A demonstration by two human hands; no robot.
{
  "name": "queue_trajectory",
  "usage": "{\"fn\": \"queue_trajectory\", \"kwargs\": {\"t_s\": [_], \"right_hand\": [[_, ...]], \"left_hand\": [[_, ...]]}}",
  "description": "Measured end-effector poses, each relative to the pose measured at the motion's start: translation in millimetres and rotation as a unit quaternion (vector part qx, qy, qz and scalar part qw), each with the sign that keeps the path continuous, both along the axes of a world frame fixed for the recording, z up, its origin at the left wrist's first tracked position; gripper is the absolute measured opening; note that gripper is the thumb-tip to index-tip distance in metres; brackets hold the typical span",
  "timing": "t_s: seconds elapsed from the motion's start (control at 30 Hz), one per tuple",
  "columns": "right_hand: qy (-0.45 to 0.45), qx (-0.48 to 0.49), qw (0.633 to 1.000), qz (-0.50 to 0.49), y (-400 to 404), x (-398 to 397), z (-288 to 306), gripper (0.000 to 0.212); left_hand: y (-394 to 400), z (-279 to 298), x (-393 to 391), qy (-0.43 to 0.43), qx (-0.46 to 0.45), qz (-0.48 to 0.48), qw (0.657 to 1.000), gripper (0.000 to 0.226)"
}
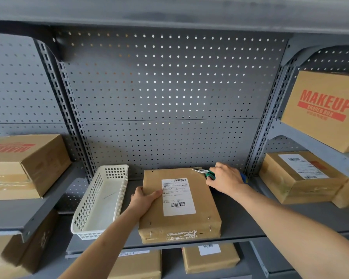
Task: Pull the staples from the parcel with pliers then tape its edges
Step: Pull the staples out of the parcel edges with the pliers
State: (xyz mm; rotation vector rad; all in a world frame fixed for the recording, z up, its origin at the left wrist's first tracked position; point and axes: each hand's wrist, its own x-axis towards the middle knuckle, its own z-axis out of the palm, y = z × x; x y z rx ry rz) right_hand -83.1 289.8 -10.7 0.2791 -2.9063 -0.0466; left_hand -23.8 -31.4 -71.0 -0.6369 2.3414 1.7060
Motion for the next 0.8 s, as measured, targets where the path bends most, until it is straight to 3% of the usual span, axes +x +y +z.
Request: {"fn": "queue_trajectory", "kwargs": {"t_s": [0.8], "right_hand": [[0.037, -0.017, 0.999, 0.023, 4.3, 5.5, -2.0, 0.033]], "left_hand": [[3.9, 4.0, 8.2, 0.012, 0.021, 0.022, 0.999, 0.117]]}}
